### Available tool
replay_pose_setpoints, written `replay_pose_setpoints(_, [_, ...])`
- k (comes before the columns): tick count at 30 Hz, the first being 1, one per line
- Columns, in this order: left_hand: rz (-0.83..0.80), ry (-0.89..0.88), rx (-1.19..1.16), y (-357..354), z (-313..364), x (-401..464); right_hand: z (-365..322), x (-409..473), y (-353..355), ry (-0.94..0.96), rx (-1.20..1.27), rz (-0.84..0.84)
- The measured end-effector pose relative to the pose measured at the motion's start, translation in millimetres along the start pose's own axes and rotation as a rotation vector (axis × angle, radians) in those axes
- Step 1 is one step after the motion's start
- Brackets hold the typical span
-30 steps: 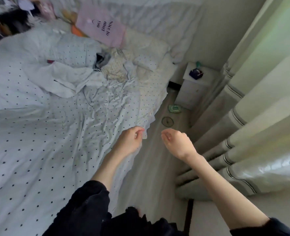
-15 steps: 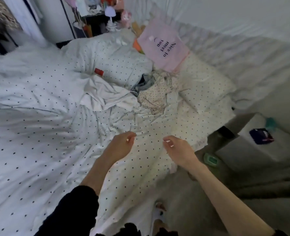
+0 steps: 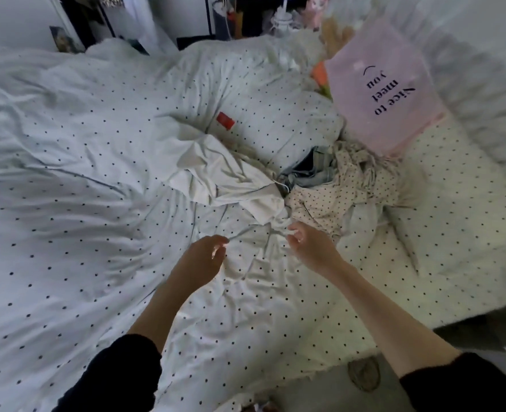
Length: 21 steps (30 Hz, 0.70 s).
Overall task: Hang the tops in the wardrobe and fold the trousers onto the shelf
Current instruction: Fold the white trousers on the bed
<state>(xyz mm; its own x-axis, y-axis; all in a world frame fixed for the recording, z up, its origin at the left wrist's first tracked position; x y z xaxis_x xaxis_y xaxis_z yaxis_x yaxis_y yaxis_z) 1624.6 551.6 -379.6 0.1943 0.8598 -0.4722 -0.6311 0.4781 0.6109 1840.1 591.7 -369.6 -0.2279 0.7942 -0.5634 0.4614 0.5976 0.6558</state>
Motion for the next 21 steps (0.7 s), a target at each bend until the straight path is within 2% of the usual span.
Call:
replay_pose_setpoints(6, [-0.012, 0.016, 0.034, 18, -3, 90, 13, 118, 4, -0.012, -0.094, -0.059])
replay_pose_setpoints(13, [0.027, 0.071, 0.033, 6, -36, 148, 7, 246, 23, 0.063, -0.132, 0.138])
replay_pose_setpoints(15, [0.051, 0.111, 0.021, 1, -50, 159, 12, 279, 18, 0.041, -0.181, 0.121])
replay_pose_setpoints(18, [0.062, 0.119, 0.013, -1, -55, 172, 18, 308, 12, 0.012, -0.284, 0.065])
replay_pose_setpoints(21, [0.14, 0.106, 0.029, 3, -46, 181, 11, 302, 6, 0.151, -0.334, 0.111])
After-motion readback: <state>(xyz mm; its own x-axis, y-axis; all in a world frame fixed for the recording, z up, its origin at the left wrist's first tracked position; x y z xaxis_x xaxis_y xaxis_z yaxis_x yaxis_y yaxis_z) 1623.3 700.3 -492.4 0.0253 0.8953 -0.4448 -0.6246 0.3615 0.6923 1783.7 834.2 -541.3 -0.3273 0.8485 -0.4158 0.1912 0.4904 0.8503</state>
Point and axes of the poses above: each hand's wrist, its own x-axis towards the middle knuckle, its own y-axis out of the back of the hand, z = x × y, the point moved 7 cm from there along x, towards the middle knuckle, and after that the axes turned 14 degrees about -z, right-handed, at the moved point
